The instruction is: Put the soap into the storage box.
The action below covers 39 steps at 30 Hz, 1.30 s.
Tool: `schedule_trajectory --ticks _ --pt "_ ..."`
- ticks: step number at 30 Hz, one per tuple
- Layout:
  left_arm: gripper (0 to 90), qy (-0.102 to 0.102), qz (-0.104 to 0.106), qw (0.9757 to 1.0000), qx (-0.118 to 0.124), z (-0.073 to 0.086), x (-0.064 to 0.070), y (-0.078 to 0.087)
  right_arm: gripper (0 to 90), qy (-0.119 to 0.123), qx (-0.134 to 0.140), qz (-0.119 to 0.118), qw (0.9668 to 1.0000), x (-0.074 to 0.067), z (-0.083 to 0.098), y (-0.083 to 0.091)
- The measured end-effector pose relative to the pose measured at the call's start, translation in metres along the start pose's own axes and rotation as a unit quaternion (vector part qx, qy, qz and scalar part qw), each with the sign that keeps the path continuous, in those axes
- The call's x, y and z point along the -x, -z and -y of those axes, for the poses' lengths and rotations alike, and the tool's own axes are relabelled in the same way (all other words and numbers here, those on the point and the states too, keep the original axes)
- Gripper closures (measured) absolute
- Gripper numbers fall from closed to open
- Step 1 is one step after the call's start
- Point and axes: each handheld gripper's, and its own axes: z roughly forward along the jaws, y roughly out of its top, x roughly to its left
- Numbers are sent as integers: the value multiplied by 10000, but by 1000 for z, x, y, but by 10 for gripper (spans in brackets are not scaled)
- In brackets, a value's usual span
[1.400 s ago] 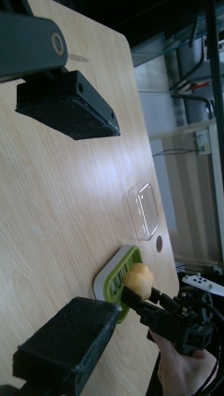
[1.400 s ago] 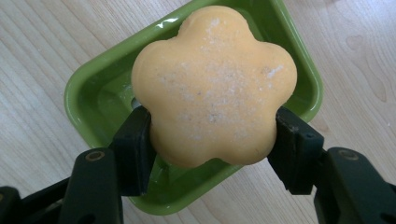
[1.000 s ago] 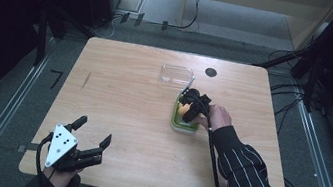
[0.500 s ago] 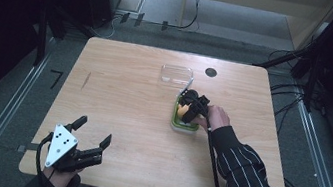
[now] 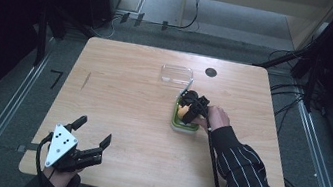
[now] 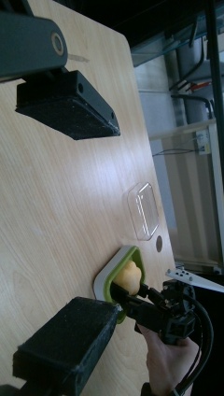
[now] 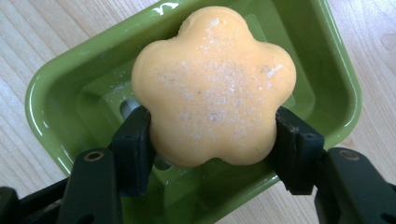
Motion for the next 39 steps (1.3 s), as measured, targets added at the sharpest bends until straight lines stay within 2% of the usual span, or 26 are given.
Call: schedule_trajectory --ticks 12,21,30,39 --pt "137 -7 -32 10000 6 0 0 1 311 5 120 93 9999 2 1 11" --pt "137 0 -24 10000 11 0 0 2 204 -191 236 6 9995 3 8 29" --pt "137 -9 -9 10000 11 0 0 1 143 -342 360 -12 9988 0 23 52" --pt "137 -9 -2 10000 7 0 1 0 95 -525 354 -79 9980 -5 50 73"
